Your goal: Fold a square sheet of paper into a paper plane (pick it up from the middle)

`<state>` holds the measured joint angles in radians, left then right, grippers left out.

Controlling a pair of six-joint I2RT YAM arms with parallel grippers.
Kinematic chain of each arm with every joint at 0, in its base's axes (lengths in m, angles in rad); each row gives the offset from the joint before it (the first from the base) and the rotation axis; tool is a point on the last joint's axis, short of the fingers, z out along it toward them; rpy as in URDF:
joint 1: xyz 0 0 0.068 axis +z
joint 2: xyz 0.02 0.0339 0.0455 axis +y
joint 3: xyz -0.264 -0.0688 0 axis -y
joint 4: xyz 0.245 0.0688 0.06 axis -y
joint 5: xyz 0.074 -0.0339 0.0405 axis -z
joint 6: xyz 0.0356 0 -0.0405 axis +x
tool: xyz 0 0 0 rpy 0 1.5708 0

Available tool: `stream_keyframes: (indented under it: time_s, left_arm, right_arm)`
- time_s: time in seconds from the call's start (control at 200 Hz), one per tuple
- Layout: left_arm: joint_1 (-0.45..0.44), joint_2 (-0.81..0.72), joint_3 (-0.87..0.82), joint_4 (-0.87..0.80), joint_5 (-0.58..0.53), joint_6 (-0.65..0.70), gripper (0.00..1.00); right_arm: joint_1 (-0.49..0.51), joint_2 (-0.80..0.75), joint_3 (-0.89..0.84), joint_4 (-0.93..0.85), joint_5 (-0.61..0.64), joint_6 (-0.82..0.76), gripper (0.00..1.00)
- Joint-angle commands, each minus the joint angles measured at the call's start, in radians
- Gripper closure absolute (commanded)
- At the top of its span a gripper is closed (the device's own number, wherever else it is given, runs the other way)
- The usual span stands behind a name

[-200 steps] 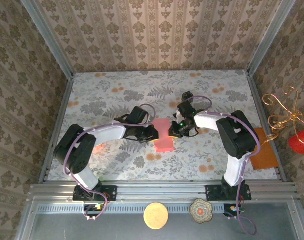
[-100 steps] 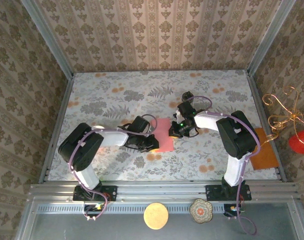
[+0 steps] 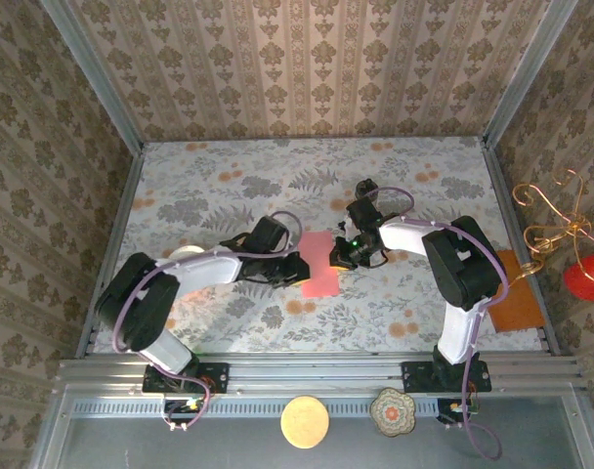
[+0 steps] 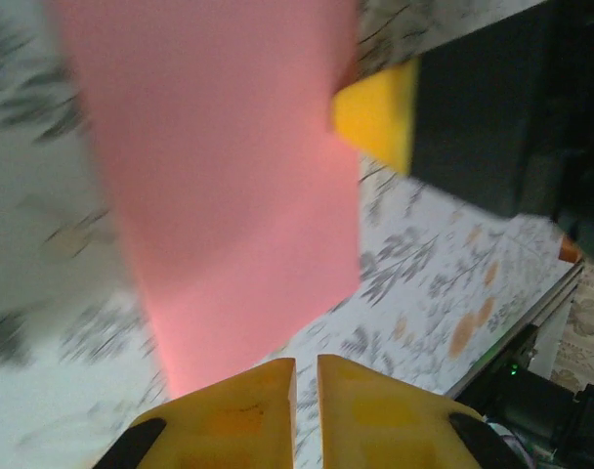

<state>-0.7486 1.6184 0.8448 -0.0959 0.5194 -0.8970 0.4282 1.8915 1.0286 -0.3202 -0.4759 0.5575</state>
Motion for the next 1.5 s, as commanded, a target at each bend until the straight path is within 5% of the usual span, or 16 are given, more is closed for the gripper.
stream_keyframes:
  time_s: [0.0, 0.445, 0.605, 0.855, 1.04, 1.316, 1.496]
  left_arm:
    - [-0.034, 0.101, 0.049, 0.012, 0.019, 0.035, 0.85]
    - [-0.041, 0.038, -0.219, 0.032, -0.045, 0.023, 0.85]
    - [-0.025, -0.057, -0.217, -0.153, -0.071, 0.123, 0.84]
    - [0.04, -0.227, -0.111, -0.163, -0.123, 0.117, 0.77]
    - [0.08, -0.179, -0.049, -0.071, -0.128, 0.073, 0.69]
    - [0.08, -0.038, 0.059, -0.009, -0.137, 0.0, 0.51]
    - [0.087, 0.088, 0.175, -0.014, -0.101, 0.006, 0.49]
  right_arm:
    - [0.003, 0.147, -0.083, -0.106, 0.267, 0.024, 0.89]
    - [0.003, 0.148, -0.089, -0.072, 0.278, 0.025, 0.89]
    - [0.009, 0.113, -0.101, -0.041, 0.266, 0.035, 0.88]
    - [0.012, -0.052, -0.013, 0.0, 0.085, 0.063, 0.76]
    - [0.008, -0.21, -0.001, 0.048, 0.064, 0.107, 0.66]
    - [-0.079, -0.395, -0.246, 0.152, 0.098, 0.185, 0.59]
    - [-0.094, -0.442, -0.32, 0.172, 0.106, 0.197, 0.54]
